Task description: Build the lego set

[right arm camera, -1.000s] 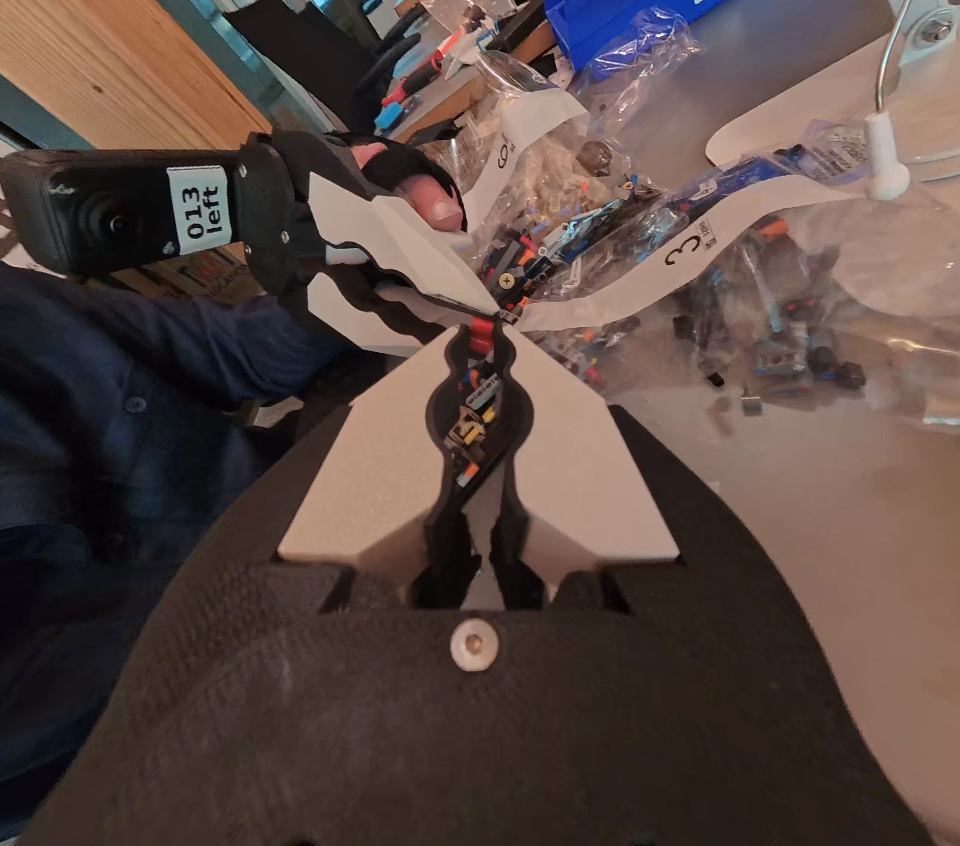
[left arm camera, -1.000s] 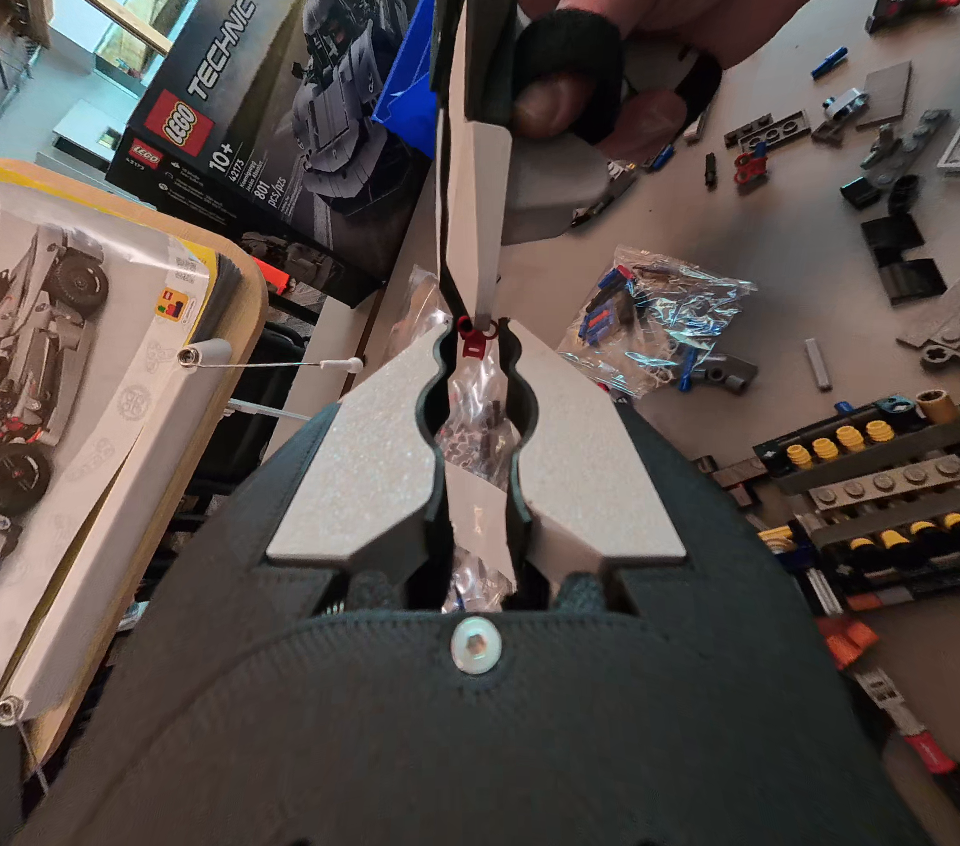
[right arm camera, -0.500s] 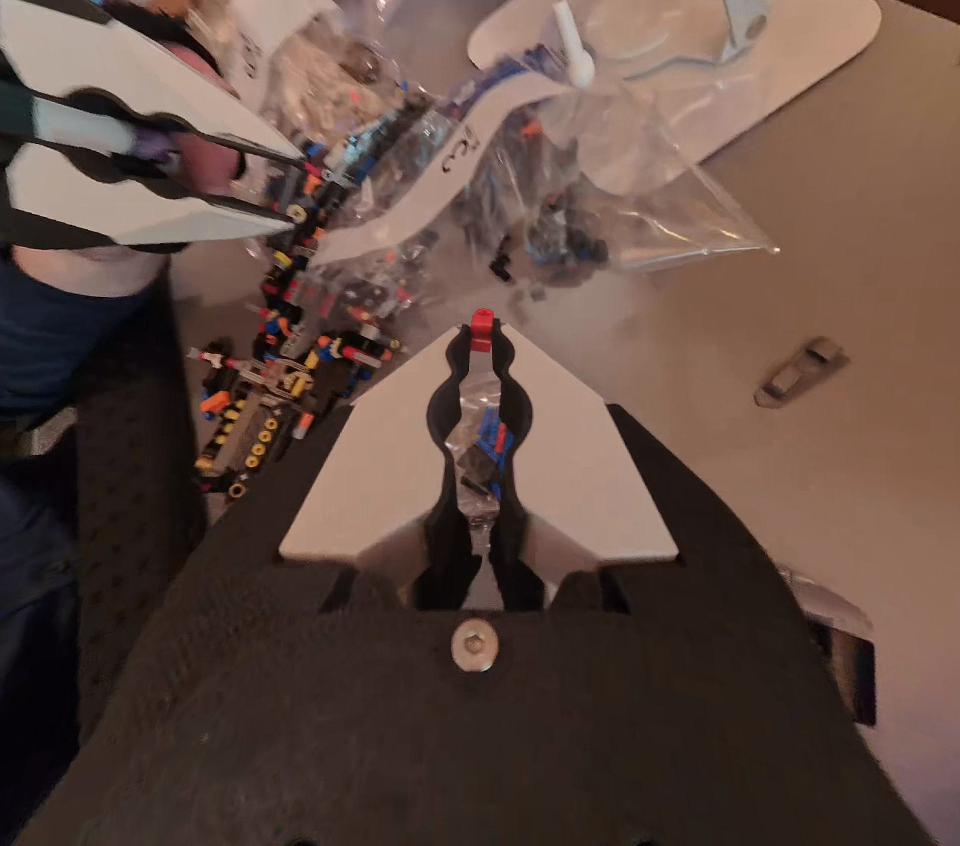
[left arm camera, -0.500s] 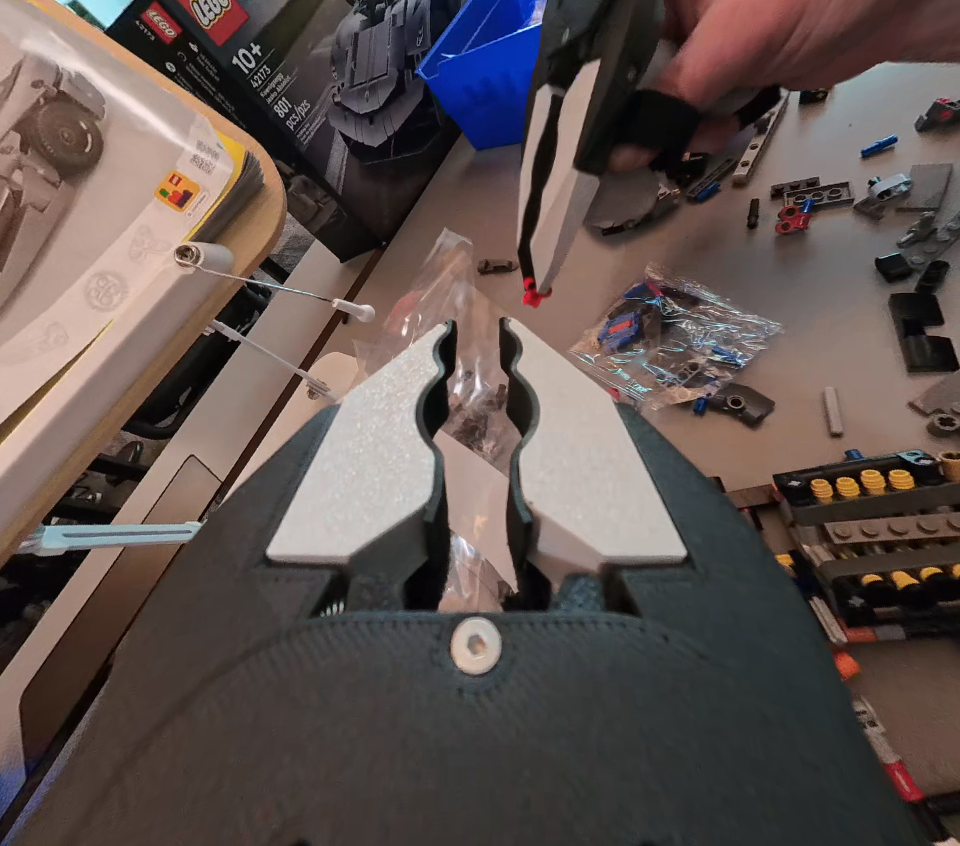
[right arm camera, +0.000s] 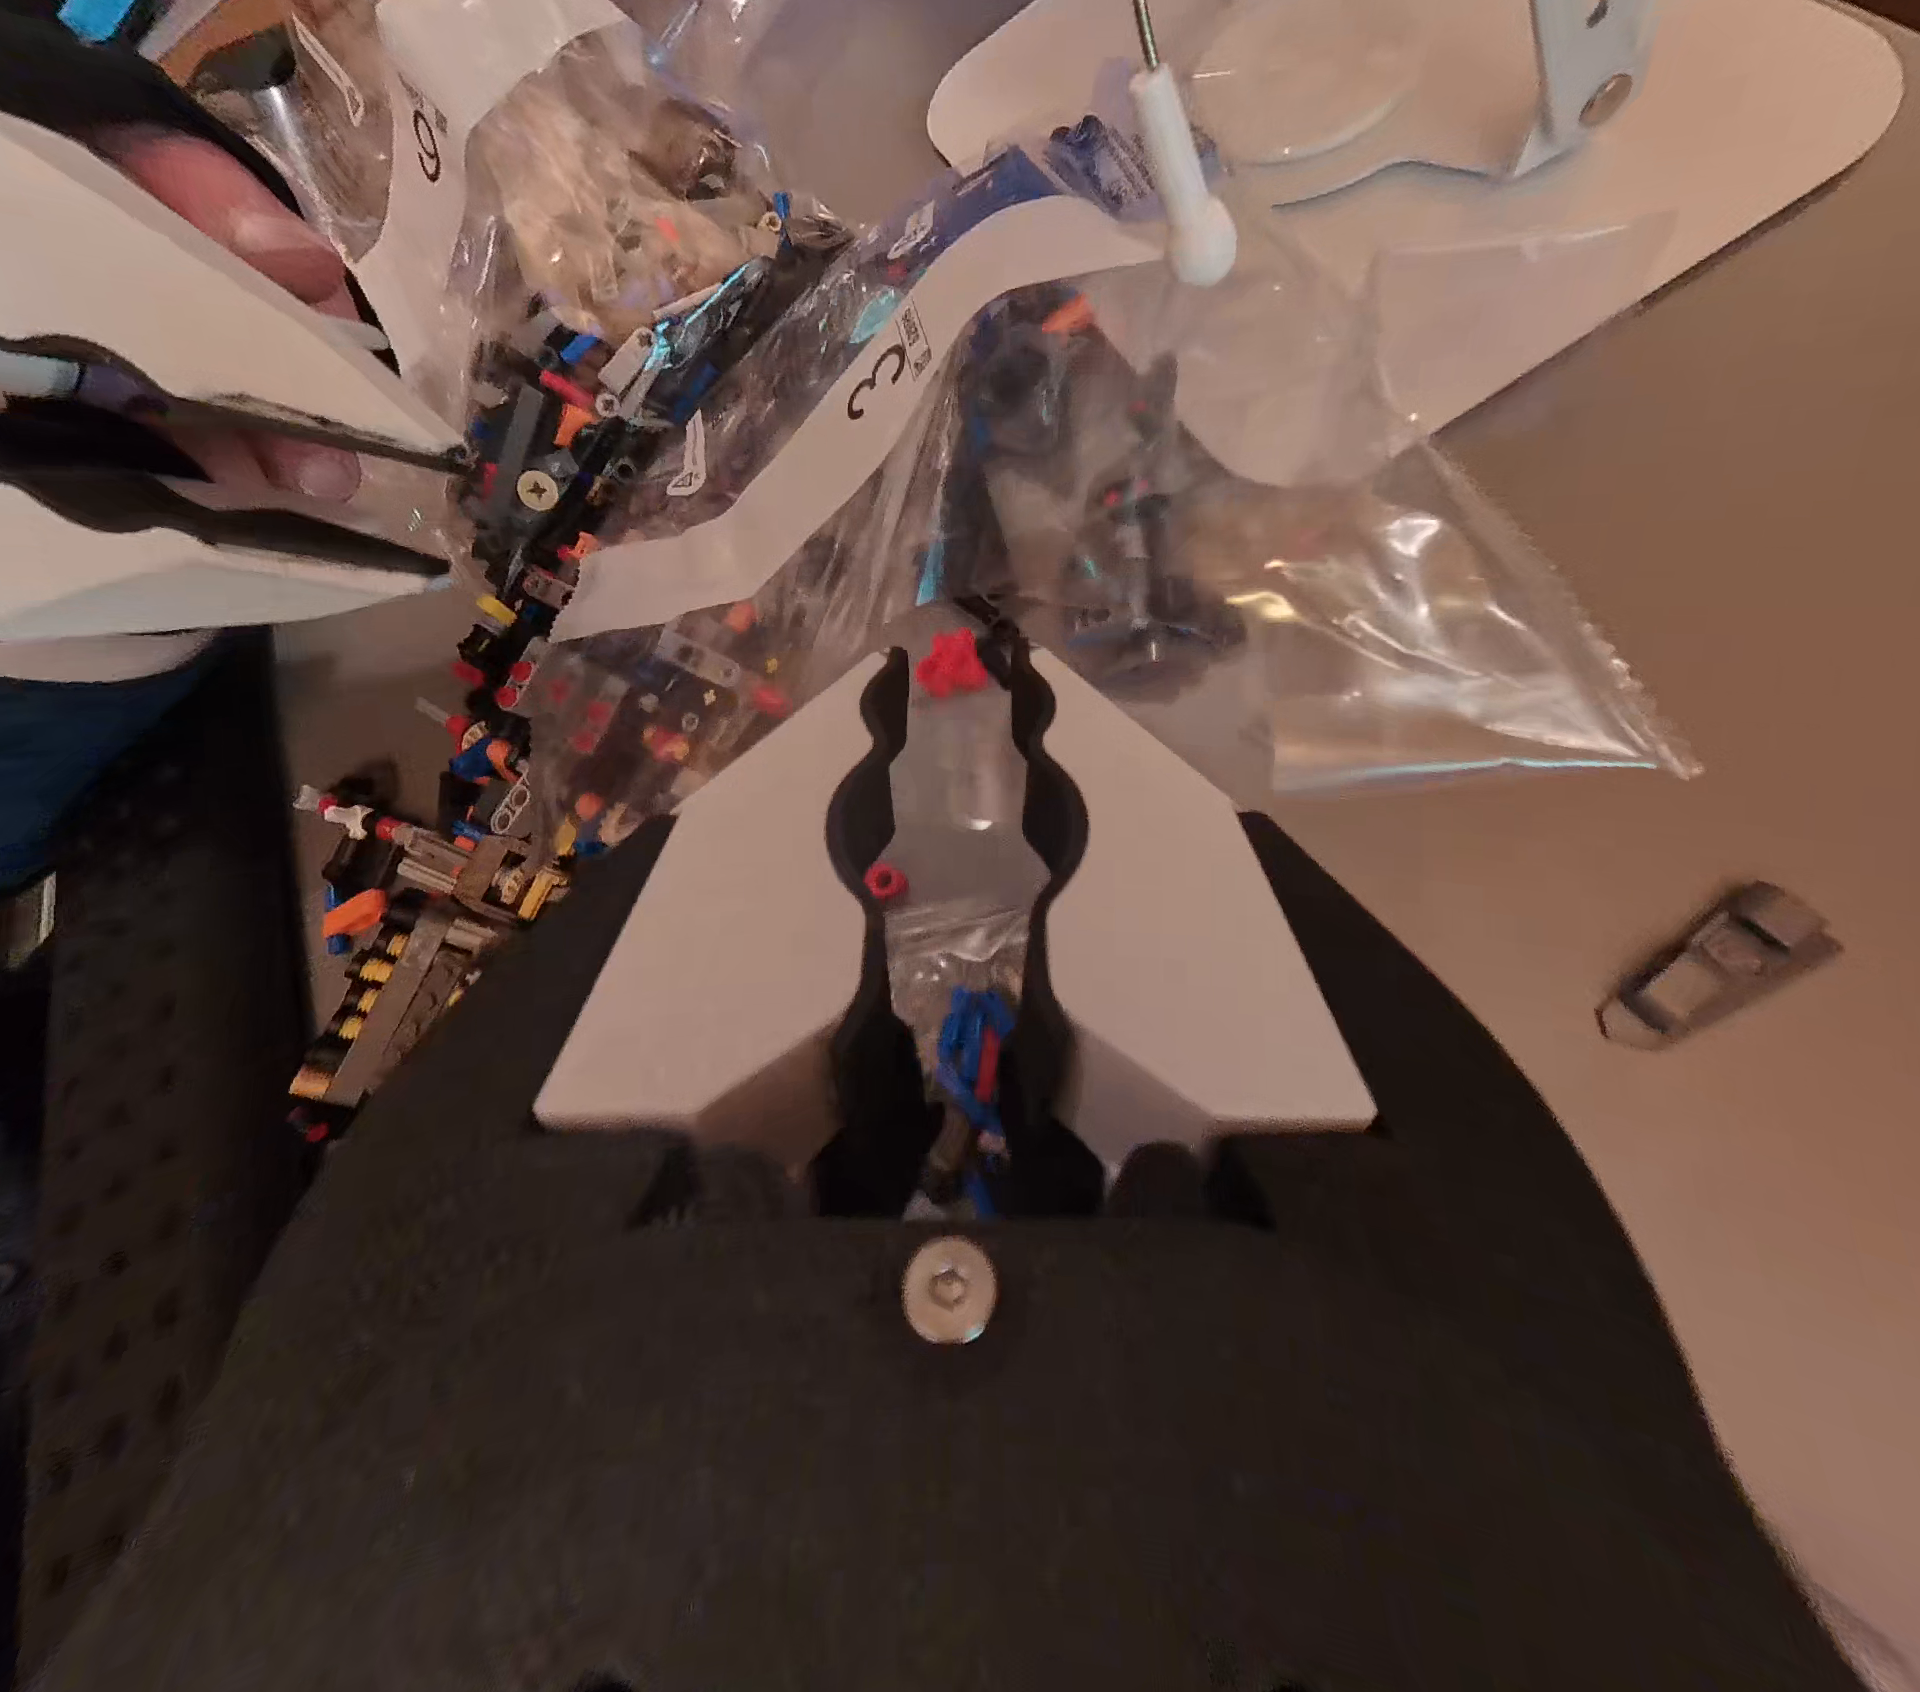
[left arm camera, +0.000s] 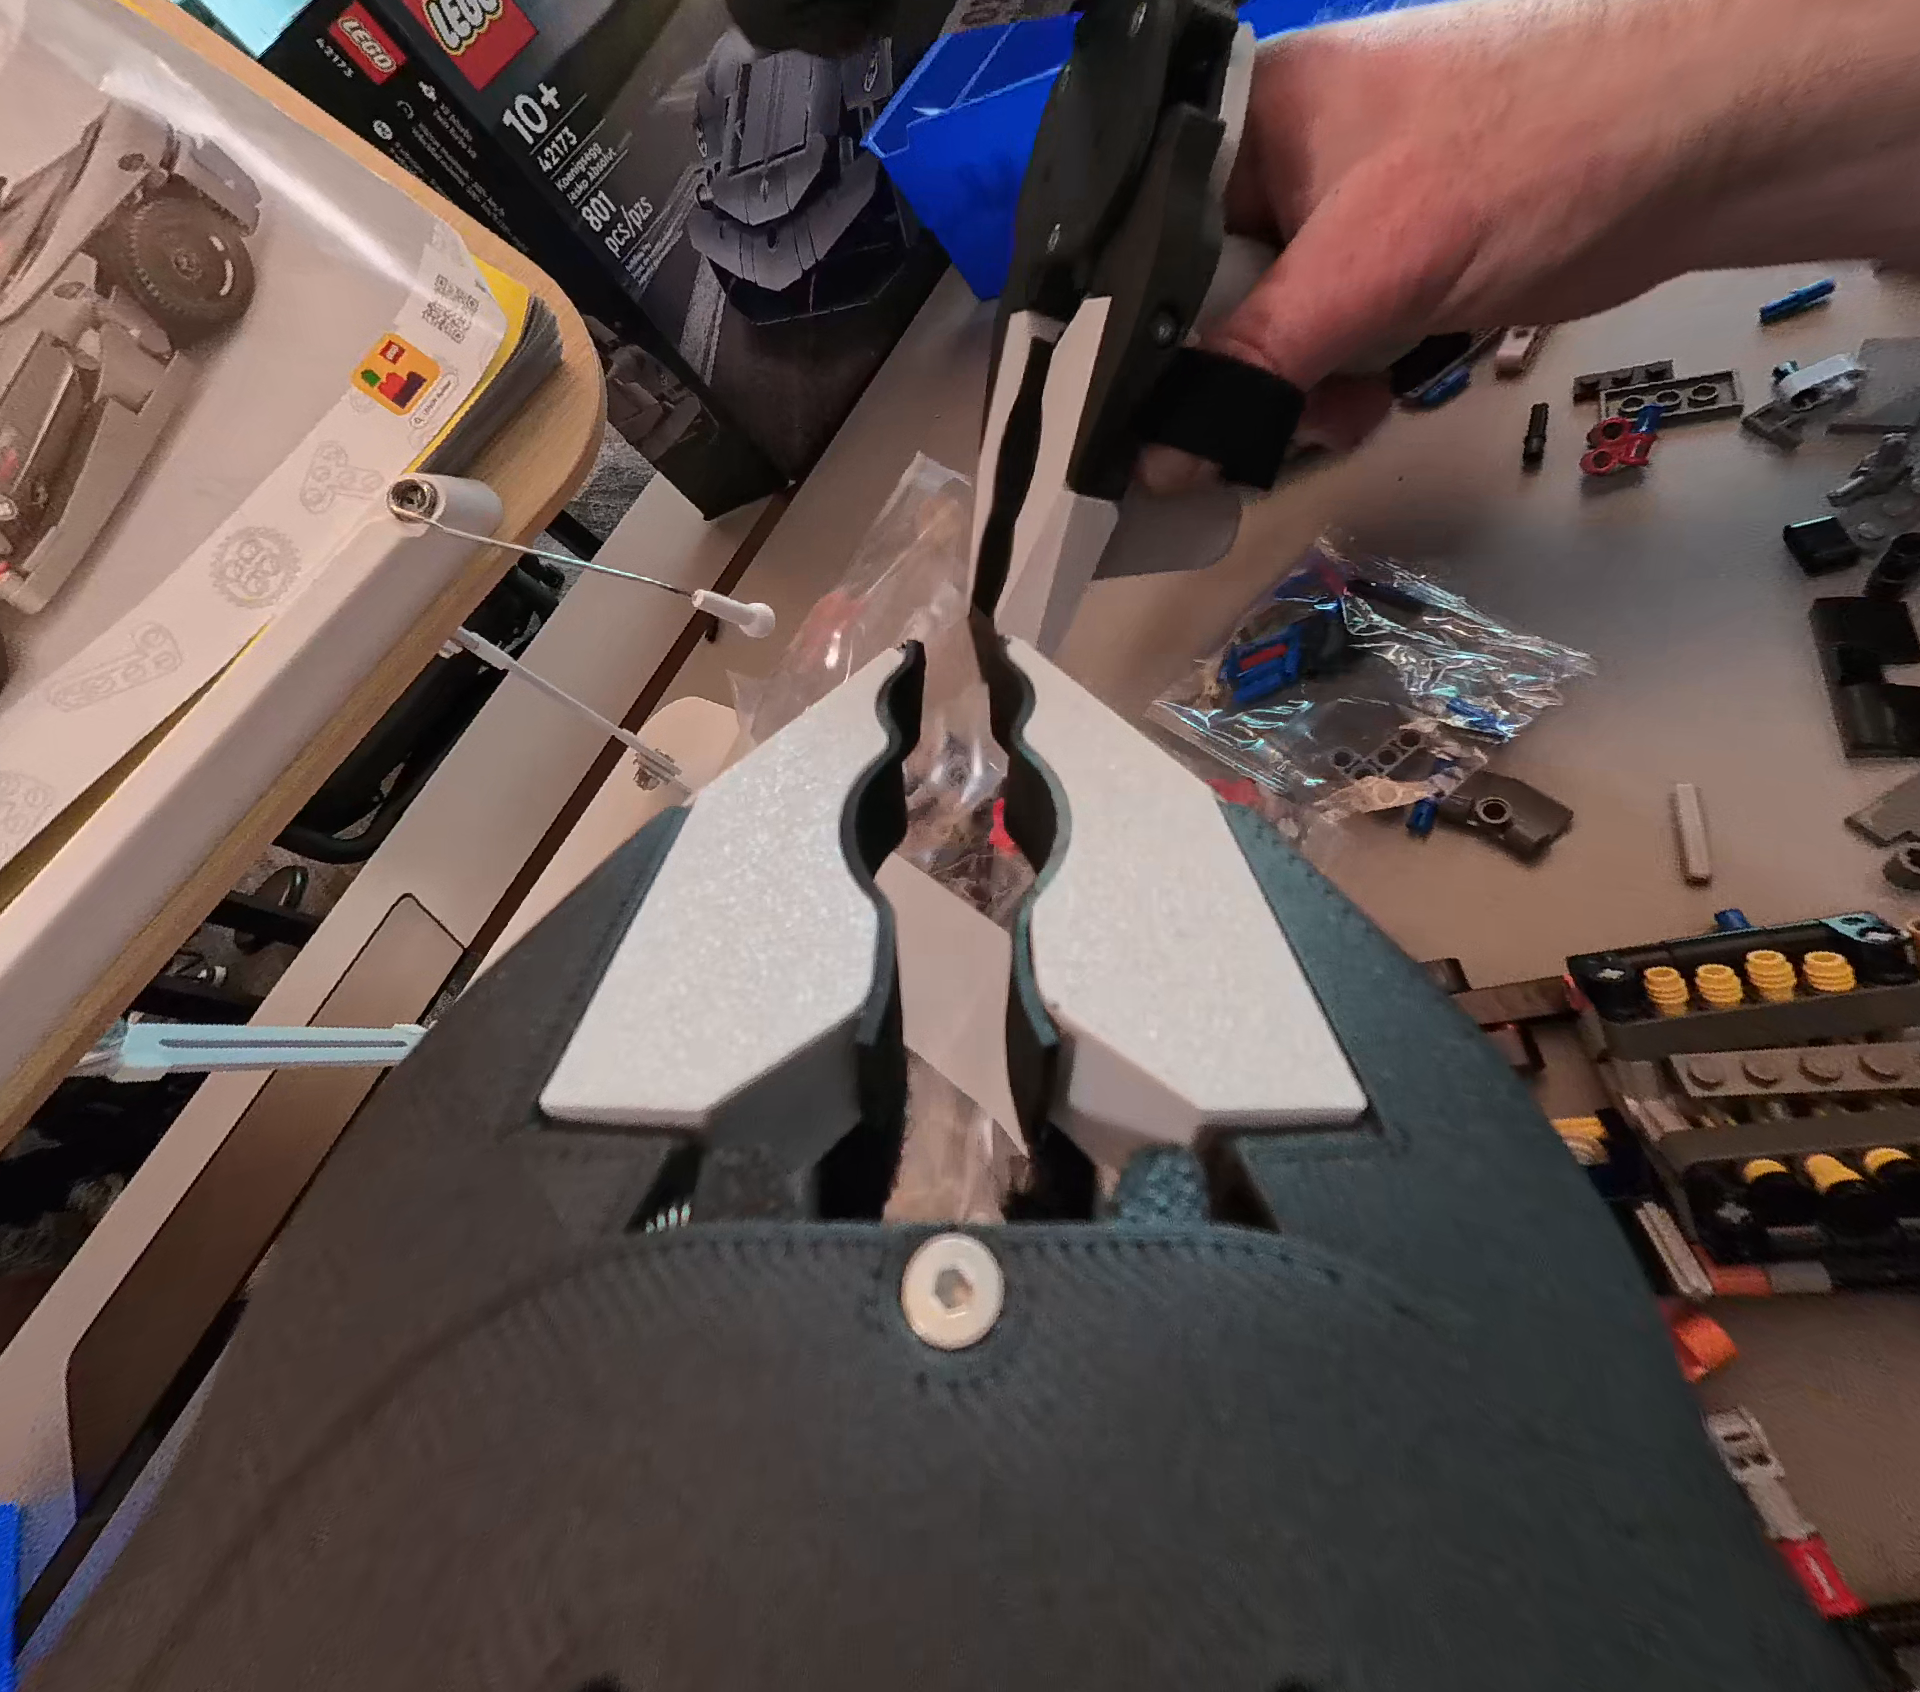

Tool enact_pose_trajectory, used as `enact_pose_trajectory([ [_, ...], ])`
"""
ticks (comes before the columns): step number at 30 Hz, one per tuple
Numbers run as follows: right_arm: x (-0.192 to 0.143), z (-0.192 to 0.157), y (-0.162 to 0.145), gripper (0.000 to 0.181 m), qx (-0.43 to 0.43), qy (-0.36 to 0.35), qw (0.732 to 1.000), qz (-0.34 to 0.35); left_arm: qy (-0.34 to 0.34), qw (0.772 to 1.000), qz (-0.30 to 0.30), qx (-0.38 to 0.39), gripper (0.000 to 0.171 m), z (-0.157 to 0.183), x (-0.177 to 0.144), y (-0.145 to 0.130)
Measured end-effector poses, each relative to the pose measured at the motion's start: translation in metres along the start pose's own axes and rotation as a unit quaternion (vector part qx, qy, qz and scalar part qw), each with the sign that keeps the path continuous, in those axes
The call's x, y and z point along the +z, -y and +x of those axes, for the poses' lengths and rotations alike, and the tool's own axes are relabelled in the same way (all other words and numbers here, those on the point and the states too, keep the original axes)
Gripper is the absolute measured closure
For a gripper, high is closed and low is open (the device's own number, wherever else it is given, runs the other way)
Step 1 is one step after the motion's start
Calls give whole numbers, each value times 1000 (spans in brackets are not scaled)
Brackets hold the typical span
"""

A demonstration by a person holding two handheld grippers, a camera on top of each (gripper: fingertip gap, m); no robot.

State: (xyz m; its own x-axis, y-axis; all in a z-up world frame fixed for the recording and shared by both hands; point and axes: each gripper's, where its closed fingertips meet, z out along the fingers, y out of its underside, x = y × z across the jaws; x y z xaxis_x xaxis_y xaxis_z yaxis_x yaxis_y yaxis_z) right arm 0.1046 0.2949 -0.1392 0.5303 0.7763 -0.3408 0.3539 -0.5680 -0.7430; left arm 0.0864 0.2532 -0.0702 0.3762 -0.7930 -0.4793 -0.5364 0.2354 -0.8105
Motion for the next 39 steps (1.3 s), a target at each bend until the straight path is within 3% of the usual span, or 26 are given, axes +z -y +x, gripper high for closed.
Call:
enact_pose_trajectory([
  [4, -20, -1, -11, 168, -28, -10, 999, -34, 3, 1000, 3, -5, 162, -3, -3, 1],
  [8, -32, -22, -49, 168, -81, 24, 988, -129, 2, 1000, 8, -12, 162, -4, -4, 2],
  [11, -20, -24, -65, 162, -122, 13, 978, -169, 0, 1000, 3, -9, 162, -2, -2, 0],
  [15, 5, -26, -61, 160, -131, -4, 977, -167, 2, 1000, 0, -9, 162, -3, -3, -1],
  [18, 17, -18, -71, 163, -135, -30, 970, -201, 3, 1000, 3, -13, 162, -5, -4, -1],
  [21, 18, -18, -72, 177, -135, -33, 969, -206, 2, 1000, 3, -13, 162, -5, -4, 0],
  [30, -8, -17, -60, 177, -107, -16, 981, -161, 3, 1000, 3, -13, 163, -5, -5, 0],
  [39, -28, -30, -28, 177, -13, 83, 996, -42, 2, 1000, 0, -13, 163, -5, -5, -1],
])
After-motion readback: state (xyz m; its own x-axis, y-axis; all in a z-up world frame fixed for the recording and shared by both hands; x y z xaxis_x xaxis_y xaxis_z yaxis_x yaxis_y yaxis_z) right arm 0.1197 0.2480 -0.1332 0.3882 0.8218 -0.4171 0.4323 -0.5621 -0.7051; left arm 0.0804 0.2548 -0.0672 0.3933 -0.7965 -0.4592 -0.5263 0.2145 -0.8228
